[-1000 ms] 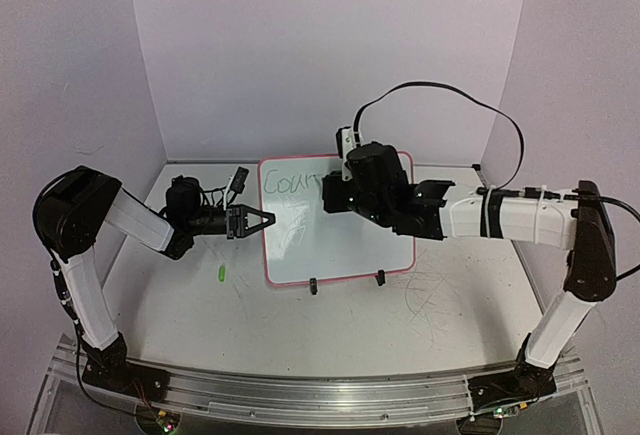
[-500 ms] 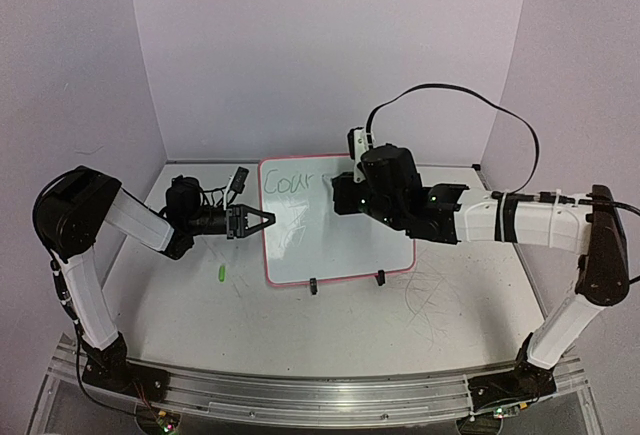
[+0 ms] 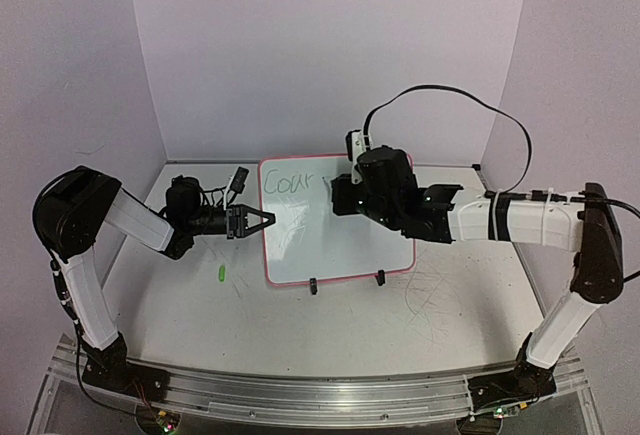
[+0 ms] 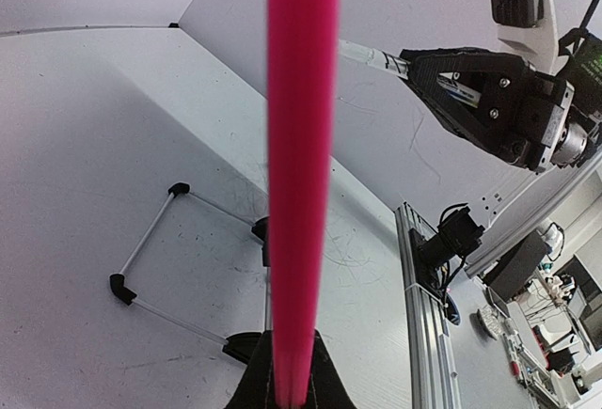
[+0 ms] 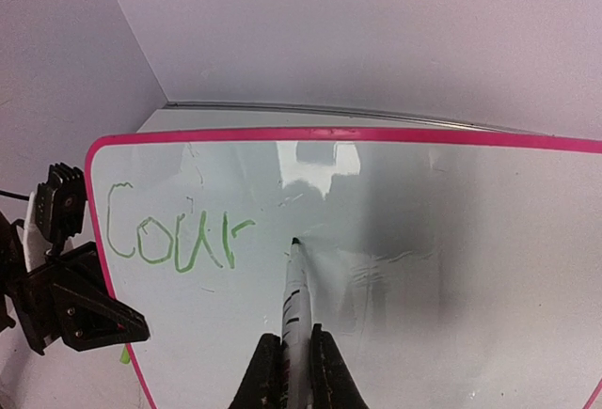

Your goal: Write a sentence on the whiteboard

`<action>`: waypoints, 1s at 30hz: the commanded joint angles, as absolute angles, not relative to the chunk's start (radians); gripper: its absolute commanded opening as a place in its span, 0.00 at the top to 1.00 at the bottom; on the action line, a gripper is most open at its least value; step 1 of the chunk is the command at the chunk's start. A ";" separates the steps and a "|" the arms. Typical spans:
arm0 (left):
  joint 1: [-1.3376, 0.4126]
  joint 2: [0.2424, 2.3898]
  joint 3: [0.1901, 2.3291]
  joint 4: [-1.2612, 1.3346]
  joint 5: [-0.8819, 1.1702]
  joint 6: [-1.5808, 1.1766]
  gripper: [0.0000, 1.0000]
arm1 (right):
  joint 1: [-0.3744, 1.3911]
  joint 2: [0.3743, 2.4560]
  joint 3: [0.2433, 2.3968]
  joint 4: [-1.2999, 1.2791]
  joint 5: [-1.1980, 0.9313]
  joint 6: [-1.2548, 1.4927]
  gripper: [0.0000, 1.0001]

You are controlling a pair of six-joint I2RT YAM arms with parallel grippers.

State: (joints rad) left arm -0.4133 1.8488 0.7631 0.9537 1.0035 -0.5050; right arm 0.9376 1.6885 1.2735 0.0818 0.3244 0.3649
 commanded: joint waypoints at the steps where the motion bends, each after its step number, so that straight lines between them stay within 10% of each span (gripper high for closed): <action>1: -0.407 1.810 0.764 0.930 0.995 -0.520 1.00 | 0.931 1.710 1.330 0.114 0.348 0.364 1.00; 30: -0.407 1.810 0.763 0.930 0.993 -0.518 1.00 | 0.932 1.681 1.269 0.068 0.271 0.400 1.00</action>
